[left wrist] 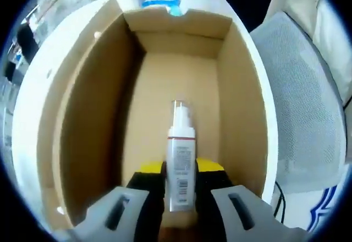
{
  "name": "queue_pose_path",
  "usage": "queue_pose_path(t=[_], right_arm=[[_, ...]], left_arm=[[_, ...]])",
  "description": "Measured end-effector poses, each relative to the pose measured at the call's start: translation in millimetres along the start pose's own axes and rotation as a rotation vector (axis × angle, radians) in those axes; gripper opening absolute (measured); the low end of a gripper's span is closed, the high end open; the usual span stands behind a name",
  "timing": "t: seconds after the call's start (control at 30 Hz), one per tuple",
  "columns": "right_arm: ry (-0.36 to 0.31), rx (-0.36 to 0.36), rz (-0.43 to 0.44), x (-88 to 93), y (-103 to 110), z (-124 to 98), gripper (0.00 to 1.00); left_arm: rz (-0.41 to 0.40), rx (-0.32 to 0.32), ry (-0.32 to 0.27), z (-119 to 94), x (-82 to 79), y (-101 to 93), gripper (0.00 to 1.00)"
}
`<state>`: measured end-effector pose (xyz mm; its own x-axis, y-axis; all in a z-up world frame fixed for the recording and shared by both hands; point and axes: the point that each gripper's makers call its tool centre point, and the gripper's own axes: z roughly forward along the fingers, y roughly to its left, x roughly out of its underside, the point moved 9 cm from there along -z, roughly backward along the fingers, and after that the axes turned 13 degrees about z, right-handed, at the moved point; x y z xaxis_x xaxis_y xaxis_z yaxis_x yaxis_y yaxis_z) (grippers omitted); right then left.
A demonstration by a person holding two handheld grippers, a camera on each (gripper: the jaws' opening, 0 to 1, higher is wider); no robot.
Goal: Operate the shoe box by opening the lid, removing the specified soft item, and placing it in the target area until the item is outside and the box remains undamaged.
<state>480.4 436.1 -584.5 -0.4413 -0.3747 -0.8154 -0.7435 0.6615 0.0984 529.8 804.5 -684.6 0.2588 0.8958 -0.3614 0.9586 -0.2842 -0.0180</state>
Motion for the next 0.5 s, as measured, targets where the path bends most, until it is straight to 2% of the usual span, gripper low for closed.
queue_pose_path(t=[0.13,0.37,0.5], right_arm=[[-0.031,-0.028,0.001,-11.1,11.8,5.0,0.44],[-0.052,-0.066,-0.030,-23.5,30.4,16.6,0.44],[-0.054,-0.102,-0.049,-27.7,48.2,24.9,0.43]], left_arm=[[-0.037,-0.031,-0.068,-12.1,-10.1,-1.2,0.17],[-0.046,-0.079,-0.144,-29.9,-21.2,-4.1,0.17],[-0.057,-0.114,-0.198,-44.5,-31.2,-8.3,0.17]])
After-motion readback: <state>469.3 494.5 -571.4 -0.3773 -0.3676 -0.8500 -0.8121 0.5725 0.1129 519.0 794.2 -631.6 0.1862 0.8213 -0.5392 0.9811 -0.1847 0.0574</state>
